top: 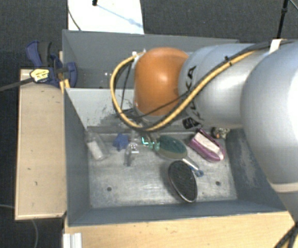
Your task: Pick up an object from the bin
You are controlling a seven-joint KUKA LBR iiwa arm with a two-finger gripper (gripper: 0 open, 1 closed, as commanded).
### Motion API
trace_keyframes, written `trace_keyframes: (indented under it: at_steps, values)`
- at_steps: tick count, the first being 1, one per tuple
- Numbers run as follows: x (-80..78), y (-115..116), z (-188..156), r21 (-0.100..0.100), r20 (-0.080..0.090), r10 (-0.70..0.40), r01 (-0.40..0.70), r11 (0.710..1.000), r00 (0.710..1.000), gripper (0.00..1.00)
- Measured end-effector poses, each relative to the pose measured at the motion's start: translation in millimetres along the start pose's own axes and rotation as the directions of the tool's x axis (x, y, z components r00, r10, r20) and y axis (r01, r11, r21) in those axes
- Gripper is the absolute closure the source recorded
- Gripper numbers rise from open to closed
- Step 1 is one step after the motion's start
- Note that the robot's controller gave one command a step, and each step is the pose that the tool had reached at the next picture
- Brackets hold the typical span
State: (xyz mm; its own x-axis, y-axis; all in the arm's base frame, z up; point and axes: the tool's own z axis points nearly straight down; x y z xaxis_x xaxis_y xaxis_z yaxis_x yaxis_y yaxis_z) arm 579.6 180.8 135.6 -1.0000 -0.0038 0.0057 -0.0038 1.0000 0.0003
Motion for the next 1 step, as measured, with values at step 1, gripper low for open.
trace_keyframes:
  at_steps: [1]
  values:
    - [-12.9, -1.7, 60.2, 0.001, 0.001, 0.136, -0.136, 0.991, 0.991, 0.00]
